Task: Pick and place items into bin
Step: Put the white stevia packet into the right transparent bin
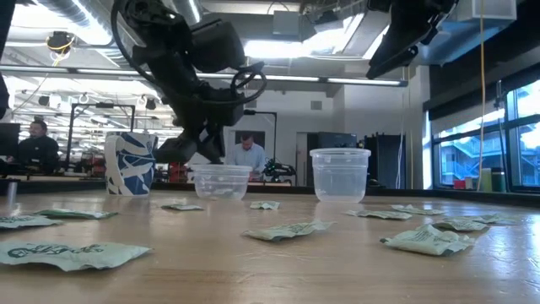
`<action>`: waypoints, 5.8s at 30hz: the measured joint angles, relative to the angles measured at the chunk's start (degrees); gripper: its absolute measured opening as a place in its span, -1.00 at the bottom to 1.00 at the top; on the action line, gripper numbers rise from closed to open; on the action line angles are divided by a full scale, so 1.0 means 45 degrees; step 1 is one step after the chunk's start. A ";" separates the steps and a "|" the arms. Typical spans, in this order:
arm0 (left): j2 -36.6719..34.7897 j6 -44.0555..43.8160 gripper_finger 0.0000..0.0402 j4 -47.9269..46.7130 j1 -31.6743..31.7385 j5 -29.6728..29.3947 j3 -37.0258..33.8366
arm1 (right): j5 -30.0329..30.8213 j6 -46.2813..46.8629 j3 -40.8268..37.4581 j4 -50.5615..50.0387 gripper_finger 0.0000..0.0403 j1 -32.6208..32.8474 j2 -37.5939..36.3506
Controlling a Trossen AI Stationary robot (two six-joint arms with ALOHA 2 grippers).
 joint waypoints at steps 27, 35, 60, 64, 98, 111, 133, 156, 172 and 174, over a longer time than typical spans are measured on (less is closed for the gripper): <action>-0.4892 -0.5657 -0.60 0.4764 0.4219 1.4556 -0.0092 | -0.1607 0.0001 -0.4750 0.4580 0.03 0.0015 0.0055; -0.4897 -0.6907 -0.67 0.6982 0.5385 1.5142 -0.1314 | -0.1164 0.0729 -0.6558 0.6309 0.03 0.0016 0.0241; -0.5684 -0.8180 -0.71 1.1627 0.6159 1.5479 -0.4265 | -0.0885 0.0552 -0.7150 0.9134 -0.54 -0.0011 0.3701; -0.5684 -0.8161 -0.70 1.1627 0.6159 1.5479 -0.4265 | -0.0885 0.0578 -0.7150 0.9124 -0.69 -0.0015 0.3711; -0.5674 -0.8217 -0.70 1.0446 0.6159 1.5430 -0.4265 | 0.1961 -0.4693 -0.2781 0.6306 -1.00 -0.2604 0.1932; -0.5674 -0.7947 -0.70 1.0185 0.6159 1.5434 -0.4265 | 0.1850 -0.4605 -0.2807 0.6639 -1.00 -0.3415 0.4292; -0.5674 -0.8046 -0.70 1.0190 0.6159 1.5435 -0.4265 | 0.1132 -0.2949 -0.1502 0.2885 -0.36 -0.2815 0.2209; -0.5674 -0.8040 -0.70 1.0193 0.6159 1.5434 -0.4265 | -0.1901 0.4370 -0.1161 -0.1674 -0.56 0.3173 0.3506; -0.5674 -0.8040 -0.70 1.0190 0.6159 1.5435 -0.4265 | -0.1371 0.6003 -0.1161 -0.1692 -0.56 0.4522 0.5888; -0.5674 -0.8040 -0.70 1.0194 0.6159 1.5434 -0.4265 | -0.1371 0.5994 -0.1161 -0.1663 -0.56 0.4522 0.6191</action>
